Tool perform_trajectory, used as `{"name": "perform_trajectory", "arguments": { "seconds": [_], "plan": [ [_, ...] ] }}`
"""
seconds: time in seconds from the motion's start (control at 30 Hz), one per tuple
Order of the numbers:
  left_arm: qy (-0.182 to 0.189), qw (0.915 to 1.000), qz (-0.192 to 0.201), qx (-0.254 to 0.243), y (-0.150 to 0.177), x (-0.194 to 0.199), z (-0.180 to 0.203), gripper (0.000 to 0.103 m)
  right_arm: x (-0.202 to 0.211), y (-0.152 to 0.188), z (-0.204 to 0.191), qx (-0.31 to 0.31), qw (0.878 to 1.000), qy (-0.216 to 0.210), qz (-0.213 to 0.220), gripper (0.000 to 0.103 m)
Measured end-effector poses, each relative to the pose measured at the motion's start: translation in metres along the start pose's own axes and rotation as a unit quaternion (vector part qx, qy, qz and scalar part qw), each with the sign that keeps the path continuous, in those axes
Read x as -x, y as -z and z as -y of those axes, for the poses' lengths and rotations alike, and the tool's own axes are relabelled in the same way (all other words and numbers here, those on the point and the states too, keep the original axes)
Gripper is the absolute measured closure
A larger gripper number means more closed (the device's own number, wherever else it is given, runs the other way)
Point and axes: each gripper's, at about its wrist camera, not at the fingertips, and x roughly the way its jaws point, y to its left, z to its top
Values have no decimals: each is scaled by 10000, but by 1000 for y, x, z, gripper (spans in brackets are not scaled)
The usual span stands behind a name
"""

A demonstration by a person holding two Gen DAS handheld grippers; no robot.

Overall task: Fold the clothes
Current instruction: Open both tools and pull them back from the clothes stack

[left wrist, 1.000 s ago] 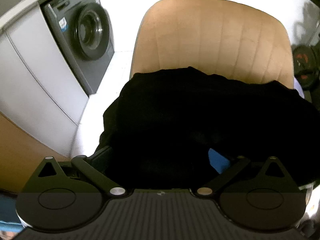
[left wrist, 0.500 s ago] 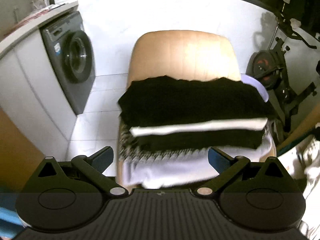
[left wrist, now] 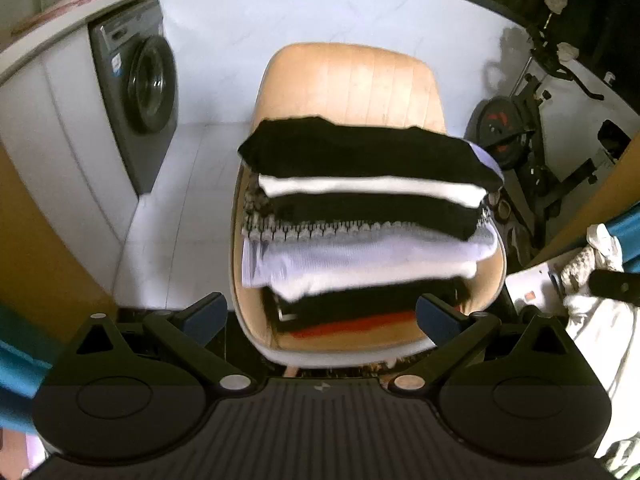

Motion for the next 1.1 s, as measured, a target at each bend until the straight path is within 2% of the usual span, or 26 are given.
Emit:
{"name": "perform_trajectory", "arguments": {
  "seconds": [0.1,0.3,0.5,0.63,0.87,1.1],
  "plan": [
    [-116,9997,-186,60,16,6,4,1,1,21,-9,-34,9996,65,-265,1],
    [-25,9981,-533,301,42,13,20,1,4,60,-10,270,9977,156,-598,1],
    [-38,9968,-730,337,60,21,49,1,18,75,29,43,9982,128,-582,1],
    [-177,9977,-630,178,71,38,74,1,26,85,55,-54,9982,17,-604,1],
    [-339,9973,-636,169,91,60,110,1,46,96,85,88,9988,-307,-371,1],
    [-490,9967,-604,241,107,78,131,1,61,100,113,73,9984,-505,-259,1]
  ]
}}
